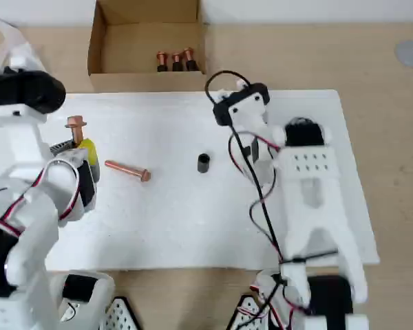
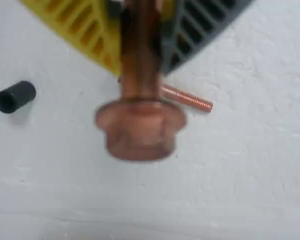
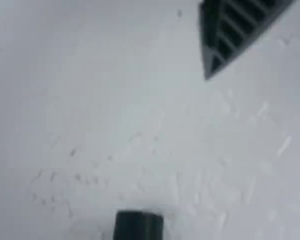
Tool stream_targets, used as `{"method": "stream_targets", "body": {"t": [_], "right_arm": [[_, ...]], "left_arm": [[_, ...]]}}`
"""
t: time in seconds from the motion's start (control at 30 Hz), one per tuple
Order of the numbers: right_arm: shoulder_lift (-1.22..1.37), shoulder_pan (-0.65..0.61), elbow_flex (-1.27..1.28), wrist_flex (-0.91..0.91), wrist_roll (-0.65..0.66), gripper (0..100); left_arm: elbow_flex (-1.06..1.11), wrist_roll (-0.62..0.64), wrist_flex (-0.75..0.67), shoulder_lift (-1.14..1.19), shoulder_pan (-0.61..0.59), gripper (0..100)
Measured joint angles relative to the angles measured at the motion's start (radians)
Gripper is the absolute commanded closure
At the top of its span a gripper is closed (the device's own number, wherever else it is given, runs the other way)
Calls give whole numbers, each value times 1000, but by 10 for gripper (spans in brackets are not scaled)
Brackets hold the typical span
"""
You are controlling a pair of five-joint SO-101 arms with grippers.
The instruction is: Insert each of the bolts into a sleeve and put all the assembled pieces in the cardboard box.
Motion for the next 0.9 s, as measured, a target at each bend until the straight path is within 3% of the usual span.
{"method": "stream_targets", "body": {"t": [0.17,0.37,0.57,0.9], "right_arm": [[123,-46,-71,-2,-9,598],[166,-118,-75,-35,-117,598],[178,-117,-74,-86,-201,598],[359,-117,-77,-157,-212,599]], "left_arm": [[144,0,-46,-109,0,992],[259,0,-103,-201,0,993],[269,-5,-104,-213,0,993],[270,-17,-104,-215,0,993]]}}
